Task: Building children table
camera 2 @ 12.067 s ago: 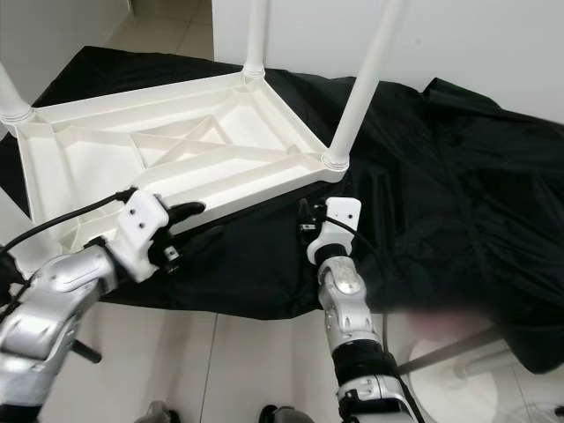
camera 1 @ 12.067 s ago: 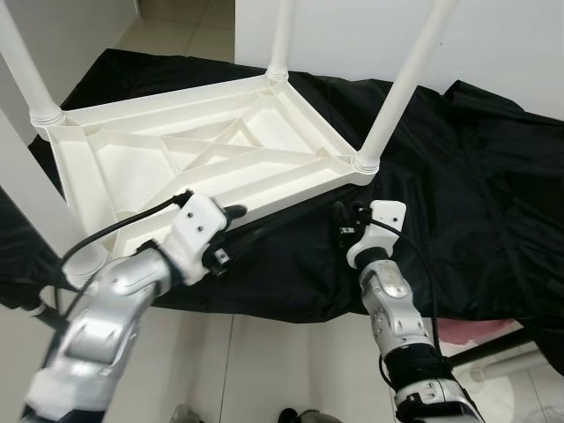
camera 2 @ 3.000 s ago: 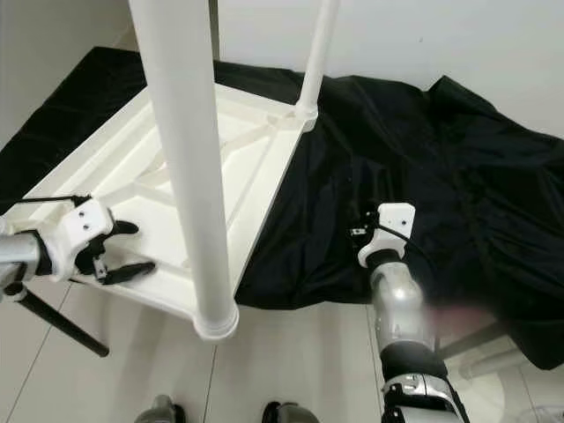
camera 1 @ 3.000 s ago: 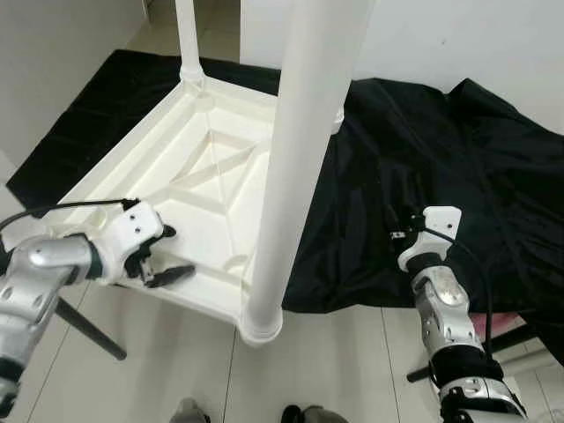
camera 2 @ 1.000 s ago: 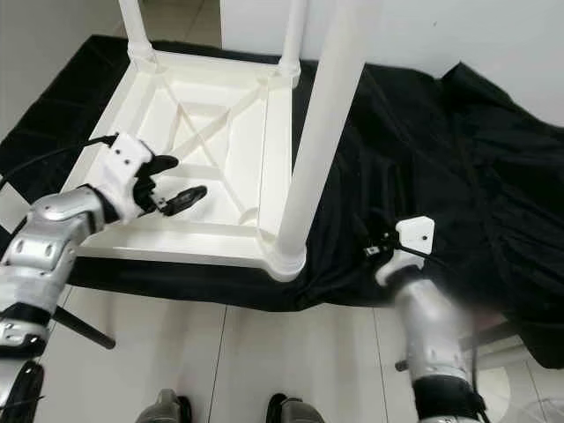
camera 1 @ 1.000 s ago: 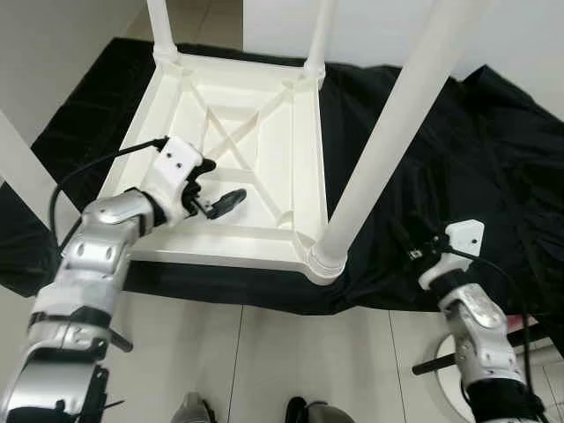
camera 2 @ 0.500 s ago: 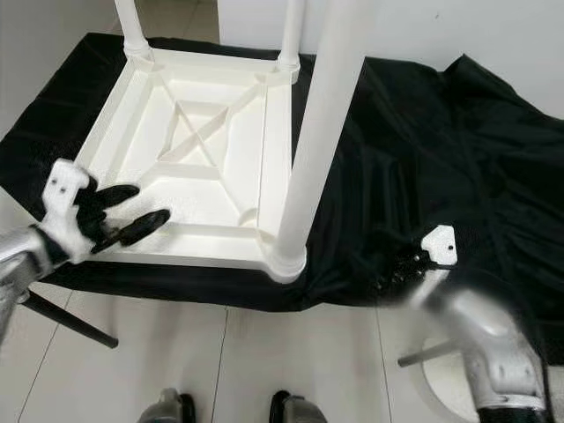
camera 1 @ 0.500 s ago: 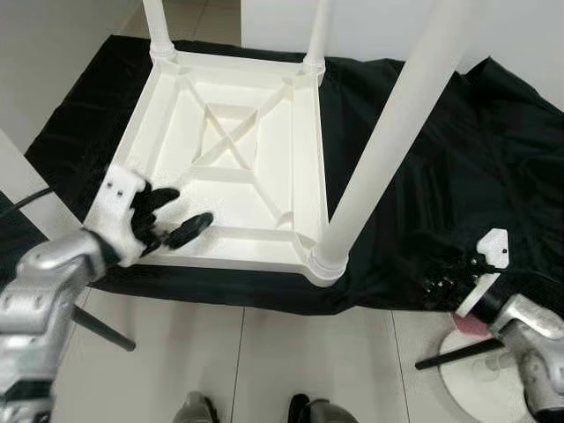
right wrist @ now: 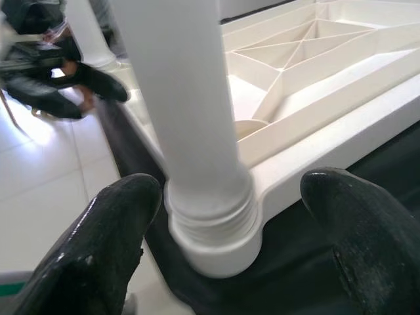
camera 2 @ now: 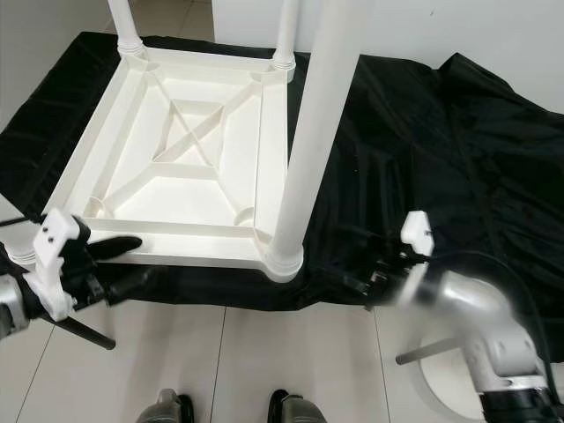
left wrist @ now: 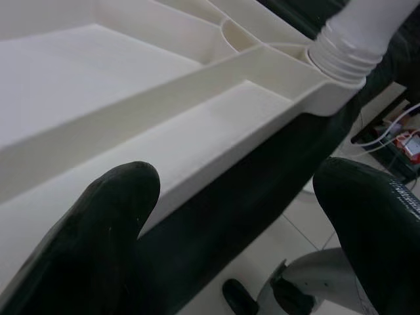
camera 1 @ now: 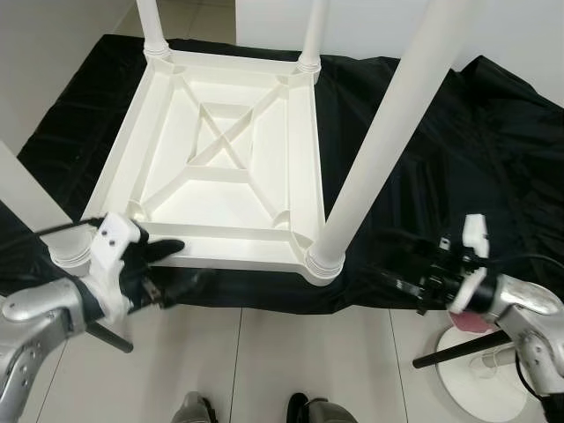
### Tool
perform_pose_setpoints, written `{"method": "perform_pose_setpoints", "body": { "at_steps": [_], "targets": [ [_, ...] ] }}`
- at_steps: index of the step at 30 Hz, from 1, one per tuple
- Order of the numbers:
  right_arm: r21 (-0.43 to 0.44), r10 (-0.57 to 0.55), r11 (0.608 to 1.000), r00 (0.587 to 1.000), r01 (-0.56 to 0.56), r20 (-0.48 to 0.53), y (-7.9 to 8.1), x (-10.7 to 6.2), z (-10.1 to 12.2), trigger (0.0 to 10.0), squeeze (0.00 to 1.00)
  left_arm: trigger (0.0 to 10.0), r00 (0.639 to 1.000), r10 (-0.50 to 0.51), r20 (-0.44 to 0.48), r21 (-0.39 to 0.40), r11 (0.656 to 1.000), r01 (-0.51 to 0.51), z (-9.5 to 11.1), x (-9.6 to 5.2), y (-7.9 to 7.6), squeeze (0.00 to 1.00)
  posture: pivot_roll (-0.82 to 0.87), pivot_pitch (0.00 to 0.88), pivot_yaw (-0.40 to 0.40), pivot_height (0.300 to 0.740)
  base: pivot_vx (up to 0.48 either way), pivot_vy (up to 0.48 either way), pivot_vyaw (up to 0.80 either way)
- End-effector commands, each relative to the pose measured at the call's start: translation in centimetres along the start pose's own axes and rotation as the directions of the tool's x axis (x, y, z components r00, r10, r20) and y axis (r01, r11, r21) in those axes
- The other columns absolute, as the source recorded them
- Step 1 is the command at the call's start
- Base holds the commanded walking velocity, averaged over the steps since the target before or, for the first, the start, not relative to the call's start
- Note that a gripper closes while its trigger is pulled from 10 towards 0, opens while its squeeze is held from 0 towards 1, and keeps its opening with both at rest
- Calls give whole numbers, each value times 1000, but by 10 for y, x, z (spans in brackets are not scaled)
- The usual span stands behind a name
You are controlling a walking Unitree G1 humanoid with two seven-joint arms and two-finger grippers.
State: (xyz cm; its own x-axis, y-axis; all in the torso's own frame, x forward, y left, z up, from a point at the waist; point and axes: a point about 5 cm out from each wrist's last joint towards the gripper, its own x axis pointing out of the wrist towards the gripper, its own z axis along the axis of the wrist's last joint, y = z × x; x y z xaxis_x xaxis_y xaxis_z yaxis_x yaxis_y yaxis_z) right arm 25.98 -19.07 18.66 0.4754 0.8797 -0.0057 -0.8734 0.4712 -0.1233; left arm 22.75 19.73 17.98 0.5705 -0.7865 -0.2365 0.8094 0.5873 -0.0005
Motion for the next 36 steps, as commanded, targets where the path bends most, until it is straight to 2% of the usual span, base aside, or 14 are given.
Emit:
{"method": "perform_pose_setpoints", "body": {
  "at_steps": [1,3,4,5,7,8,12,17,21,23,26,28,34,36],
  "targets": [
    [0,18,1000,1000,-18,-17,0,8,-6,10000,0,10000,966,-256,-20,-35,966,256,-6,0,-22,0,51,181,-66,740,0,0,0],
    [4,22,1000,1000,-22,-15,-1,9,-6,10000,0,10000,966,-257,-20,-35,966,256,-5,1,-24,0,54,181,-68,740,0,0,0],
    [-1,22,1000,1000,-22,-16,-2,17,-10,10000,0,10000,962,-271,-11,-40,962,271,-5,3,-29,0,60,180,-76,740,0,0,0],
    [-1,22,1000,1000,-22,-16,-2,17,-10,10000,0,10000,962,-271,-11,-40,962,271,-5,3,-29,0,60,180,-76,740,0,0,0],
    [-21,10,1000,1000,-10,-8,-3,33,-17,10000,0,10000,958,-287,2,-53,957,287,-6,8,-37,0,63,179,-82,740,0,0,0],
    [-21,10,1000,1000,-10,-8,-3,33,-17,10000,0,10000,958,-287,2,-53,957,287,-6,8,-37,0,63,179,-82,740,0,0,0],
    [-23,34,999,999,-35,-12,0,50,-25,10000,0,10000,956,-292,5,-63,954,292,-8,16,-45,0,68,178,-89,740,0,0,0],
    [-33,-54,998,998,55,23,-4,66,-29,10000,0,10000,957,-291,15,-63,955,291,-8,24,-51,0,78,184,-93,740,0,0,0],
    [-35,-113,993,993,114,41,-11,63,-29,10000,0,10000,959,-283,24,-50,957,284,-7,28,-52,0,83,191,-91,740,0,0,0],
    [-37,-213,976,974,216,72,-26,56,-26,10000,0,10000,962,-267,49,-29,963,269,-5,36,-54,0,75,187,-89,740,0,0,0],
    [-31,-253,966,964,256,82,-31,52,-25,10000,0,10000,962,-267,60,-22,963,268,-4,40,-56,0,71,180,-86,740,0,0,0],
    [-34,-321,945,943,325,88,-41,46,-26,10000,0,10000,961,-264,78,-12,964,266,-3,48,-59,0,66,175,-83,740,0,0,0],
    [-24,-377,925,923,380,82,-47,41,-29,10000,0,10000,966,-236,104,-1,972,237,-1,55,-58,0,62,163,-81,740,0,0,0],
    [-10,-444,895,893,446,76,-52,39,-34,10000,0,10000,974,-184,131,9,983,184,3,62,-52,0,63,156,-84,740,0,0,0]
  ]
}}
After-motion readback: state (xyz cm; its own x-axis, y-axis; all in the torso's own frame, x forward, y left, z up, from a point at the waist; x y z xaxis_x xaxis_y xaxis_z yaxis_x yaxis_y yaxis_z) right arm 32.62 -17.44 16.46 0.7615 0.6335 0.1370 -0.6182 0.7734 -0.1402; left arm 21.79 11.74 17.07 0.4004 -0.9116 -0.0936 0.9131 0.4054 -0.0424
